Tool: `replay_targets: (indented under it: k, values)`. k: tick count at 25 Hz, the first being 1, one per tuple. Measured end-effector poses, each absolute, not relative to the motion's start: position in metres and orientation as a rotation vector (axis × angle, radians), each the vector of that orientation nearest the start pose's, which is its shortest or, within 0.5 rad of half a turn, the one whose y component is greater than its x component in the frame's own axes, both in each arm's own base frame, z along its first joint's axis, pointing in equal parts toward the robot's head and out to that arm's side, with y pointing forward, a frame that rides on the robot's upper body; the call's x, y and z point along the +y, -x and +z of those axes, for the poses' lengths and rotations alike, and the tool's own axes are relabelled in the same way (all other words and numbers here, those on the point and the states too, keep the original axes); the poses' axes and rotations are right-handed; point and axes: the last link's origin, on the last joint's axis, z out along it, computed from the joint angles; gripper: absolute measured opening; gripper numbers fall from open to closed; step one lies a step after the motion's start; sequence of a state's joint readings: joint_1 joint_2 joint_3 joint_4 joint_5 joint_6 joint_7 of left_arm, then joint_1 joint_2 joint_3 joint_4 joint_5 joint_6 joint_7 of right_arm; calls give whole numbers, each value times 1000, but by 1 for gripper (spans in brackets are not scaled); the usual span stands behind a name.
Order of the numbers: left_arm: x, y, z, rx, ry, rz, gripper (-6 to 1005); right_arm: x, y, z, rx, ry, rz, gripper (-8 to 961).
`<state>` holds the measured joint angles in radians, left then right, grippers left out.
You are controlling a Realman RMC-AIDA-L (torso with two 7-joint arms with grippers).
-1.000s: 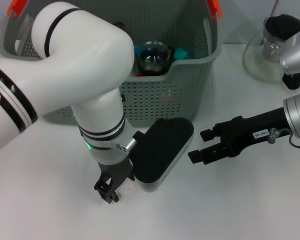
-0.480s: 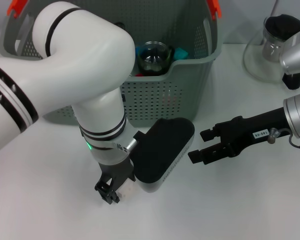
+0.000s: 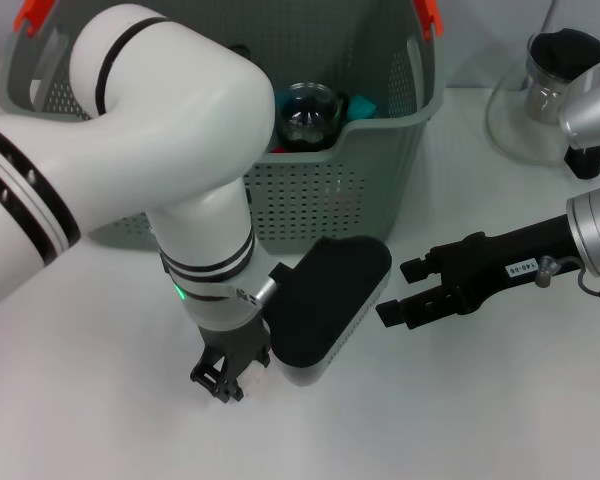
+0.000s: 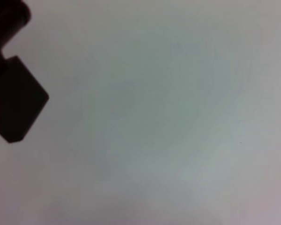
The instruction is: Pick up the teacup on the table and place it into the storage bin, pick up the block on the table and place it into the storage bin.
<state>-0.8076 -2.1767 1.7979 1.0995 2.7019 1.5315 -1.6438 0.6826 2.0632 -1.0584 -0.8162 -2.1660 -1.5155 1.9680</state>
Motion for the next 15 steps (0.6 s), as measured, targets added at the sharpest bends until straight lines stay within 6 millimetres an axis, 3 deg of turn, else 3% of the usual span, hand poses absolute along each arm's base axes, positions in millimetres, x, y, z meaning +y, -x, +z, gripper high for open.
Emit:
replay_targets:
  k: [5,8,12,15]
  values:
    - [321,146,-99,913,2981,1162,412,358,-204,-26,917,2962,161,924]
    - [322,141,-92,878,2994,1142,413,358,-204,-26,918,2961,162,924]
    - [321,130,-72,751,3086,1019,413,357,-205,-25,919,2962,161,924]
    - [323,121,-46,581,3184,810,413,357,-206,-24,921,2962,158,924]
